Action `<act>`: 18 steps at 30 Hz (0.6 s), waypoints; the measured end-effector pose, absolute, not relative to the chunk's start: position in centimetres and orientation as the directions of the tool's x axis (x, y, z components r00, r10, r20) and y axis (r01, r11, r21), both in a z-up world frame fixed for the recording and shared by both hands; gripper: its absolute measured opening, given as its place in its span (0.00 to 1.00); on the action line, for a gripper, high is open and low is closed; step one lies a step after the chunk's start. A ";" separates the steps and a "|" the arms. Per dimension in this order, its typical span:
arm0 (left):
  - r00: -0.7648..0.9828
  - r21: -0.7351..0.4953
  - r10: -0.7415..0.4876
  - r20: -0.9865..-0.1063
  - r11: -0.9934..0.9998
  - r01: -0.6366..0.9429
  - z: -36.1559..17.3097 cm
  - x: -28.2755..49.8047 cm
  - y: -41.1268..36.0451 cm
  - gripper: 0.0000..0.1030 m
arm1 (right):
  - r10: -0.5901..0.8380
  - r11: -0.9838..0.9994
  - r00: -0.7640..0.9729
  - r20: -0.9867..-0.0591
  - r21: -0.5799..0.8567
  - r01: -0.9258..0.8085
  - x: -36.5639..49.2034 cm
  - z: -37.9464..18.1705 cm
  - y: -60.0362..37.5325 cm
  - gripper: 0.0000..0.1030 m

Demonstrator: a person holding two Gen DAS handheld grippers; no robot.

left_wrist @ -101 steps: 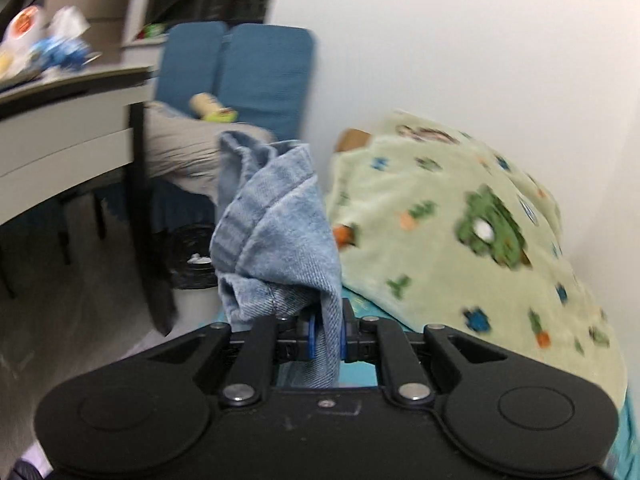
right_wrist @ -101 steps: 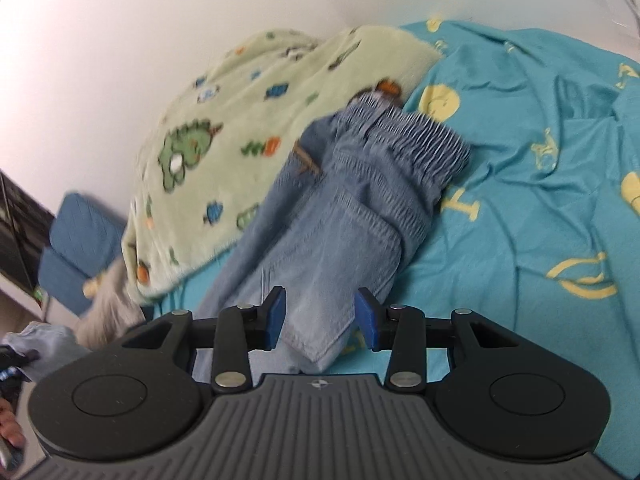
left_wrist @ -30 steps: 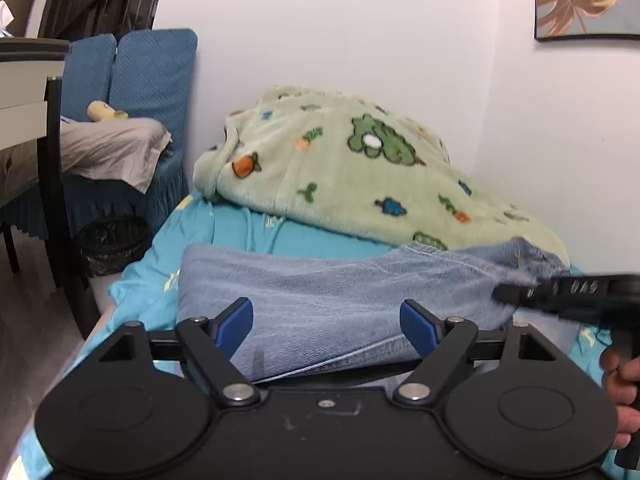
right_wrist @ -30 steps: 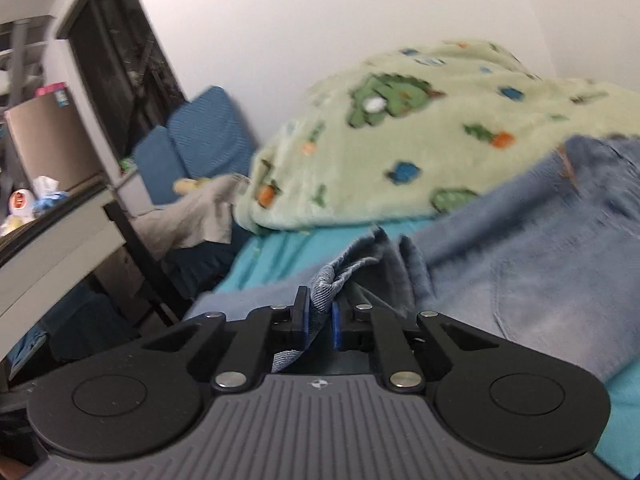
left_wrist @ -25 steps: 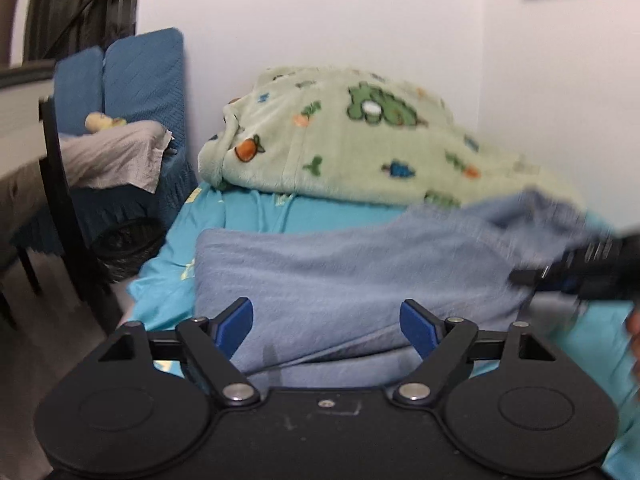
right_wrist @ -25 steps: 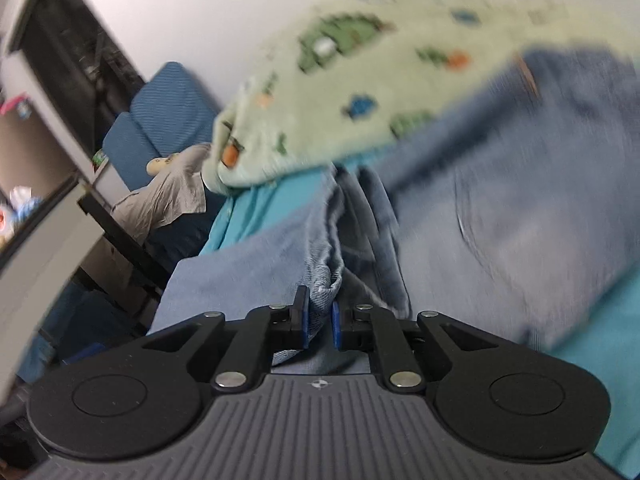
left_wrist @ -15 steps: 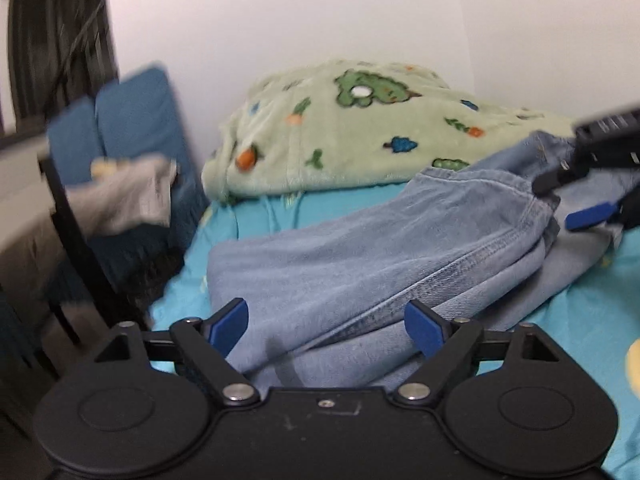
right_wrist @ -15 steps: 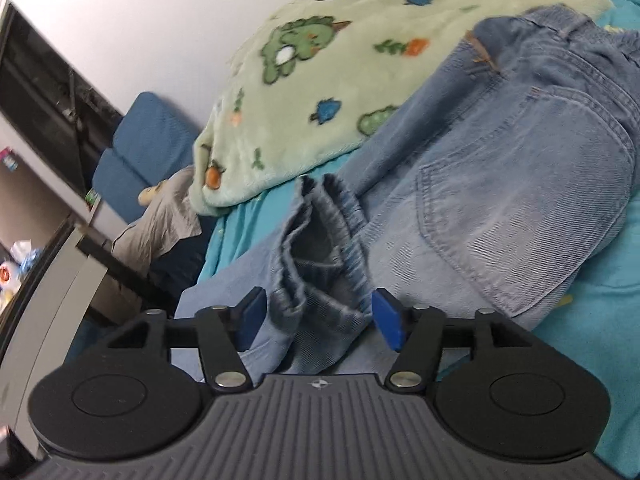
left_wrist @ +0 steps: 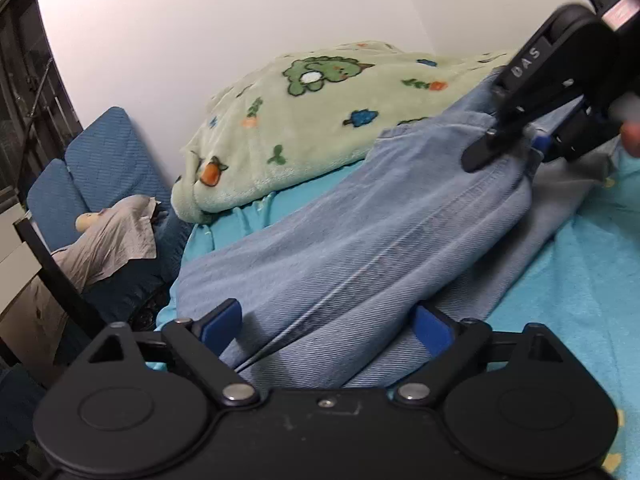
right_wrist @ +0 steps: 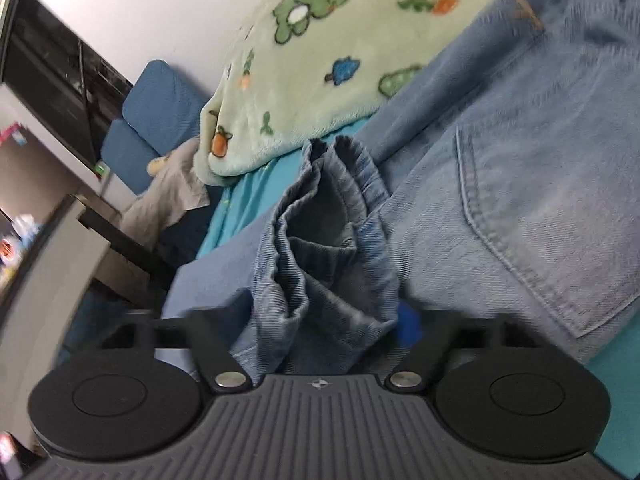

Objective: Fold clothes

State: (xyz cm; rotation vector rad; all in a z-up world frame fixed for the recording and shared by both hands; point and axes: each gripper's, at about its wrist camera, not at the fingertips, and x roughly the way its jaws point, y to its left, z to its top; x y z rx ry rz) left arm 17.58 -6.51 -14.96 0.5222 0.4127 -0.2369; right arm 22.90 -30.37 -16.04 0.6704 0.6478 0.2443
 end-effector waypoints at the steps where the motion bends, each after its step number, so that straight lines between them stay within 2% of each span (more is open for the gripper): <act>1: 0.890 0.427 -0.108 -0.442 0.848 0.315 -15.0 17.7 -6.4 0.89 | 0.408 0.768 0.788 -0.462 0.640 -0.022 22.7 -15.6 -30.1 0.25; 4: 0.906 0.456 -0.066 -0.417 0.847 0.272 -14.9 17.7 -6.5 0.90 | 0.396 0.789 0.825 -0.403 0.610 -0.081 21.8 -13.6 -29.2 0.20; 8: 0.928 0.499 0.060 -0.367 0.855 0.142 -14.8 18.3 -6.0 0.91 | 0.416 0.768 0.856 -0.305 0.622 -0.152 20.6 -10.7 -28.9 0.19; 11: 0.922 0.479 0.157 -0.355 0.877 0.035 -14.4 19.2 -4.6 0.91 | 0.432 0.745 0.864 -0.256 0.642 -0.182 20.1 -9.5 -29.1 0.18; 14: 0.902 0.403 0.210 -0.378 0.914 -0.043 -13.9 20.4 -2.6 0.91 | 0.446 0.730 0.858 -0.254 0.658 -0.185 20.5 -9.5 -29.3 0.18; 18: 0.889 0.365 0.224 -0.400 0.929 -0.070 -14.0 21.6 -1.9 0.91 | 0.439 0.741 0.840 -0.320 0.657 -0.137 21.3 -11.1 -29.4 0.18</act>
